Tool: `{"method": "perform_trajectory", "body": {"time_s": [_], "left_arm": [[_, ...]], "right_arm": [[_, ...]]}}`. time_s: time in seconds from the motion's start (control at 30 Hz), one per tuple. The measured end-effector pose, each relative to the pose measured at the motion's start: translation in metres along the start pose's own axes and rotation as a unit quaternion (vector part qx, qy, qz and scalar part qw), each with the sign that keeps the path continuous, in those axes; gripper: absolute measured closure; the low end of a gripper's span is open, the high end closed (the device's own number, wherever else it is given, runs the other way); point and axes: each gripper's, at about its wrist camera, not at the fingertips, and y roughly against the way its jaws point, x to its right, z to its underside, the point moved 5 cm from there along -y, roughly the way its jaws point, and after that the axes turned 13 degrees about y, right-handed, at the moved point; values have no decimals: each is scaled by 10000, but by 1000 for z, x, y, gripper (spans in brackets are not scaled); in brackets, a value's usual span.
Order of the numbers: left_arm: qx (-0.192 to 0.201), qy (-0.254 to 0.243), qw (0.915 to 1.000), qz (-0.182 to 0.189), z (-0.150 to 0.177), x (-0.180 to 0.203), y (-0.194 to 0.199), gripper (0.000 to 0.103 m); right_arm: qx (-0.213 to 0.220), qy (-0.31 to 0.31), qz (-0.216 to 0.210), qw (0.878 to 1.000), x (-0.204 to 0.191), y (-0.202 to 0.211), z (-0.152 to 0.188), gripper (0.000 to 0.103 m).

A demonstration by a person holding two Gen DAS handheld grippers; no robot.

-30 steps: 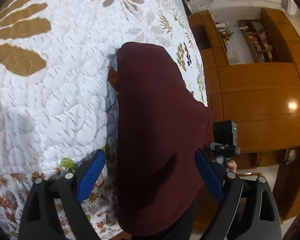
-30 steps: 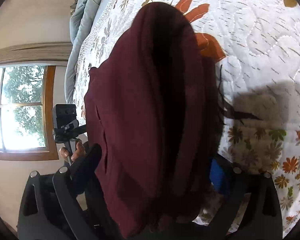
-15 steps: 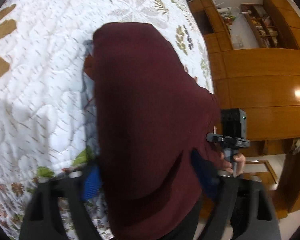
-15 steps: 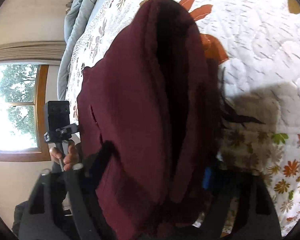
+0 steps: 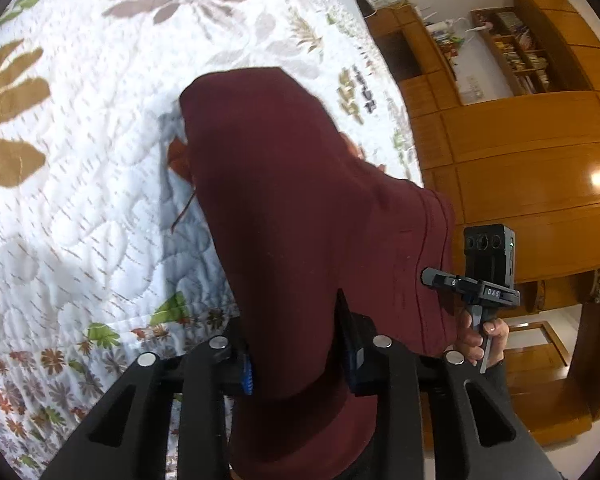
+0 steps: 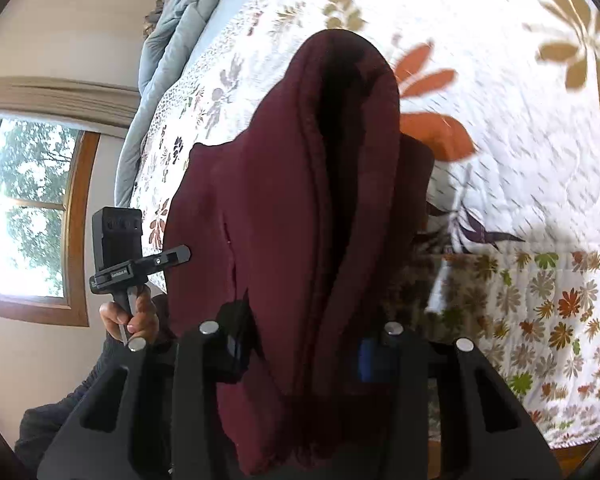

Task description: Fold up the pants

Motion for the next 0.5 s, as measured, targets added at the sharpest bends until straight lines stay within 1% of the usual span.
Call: {"method": "perform_trajectory", "body": {"time_s": [0.17, 0.27, 0.37, 0.5], "left_arm": [[129, -82, 9998, 125, -5, 6, 20, 73], [287, -139, 9994, 151, -11, 3, 43, 73], [490, -164, 9986, 103, -26, -3, 70, 73], [906, -174, 9957, -66, -58, -17, 120, 73]], "right_arm": [[2, 134, 31, 9999, -18, -3, -9, 65], [-19, 257, -8, 9997, -30, -8, -15, 65], [-17, 402, -74, 9992, -41, -15, -21, 65], [-13, 660, -207, 9976, -54, -30, -32, 65]]}}
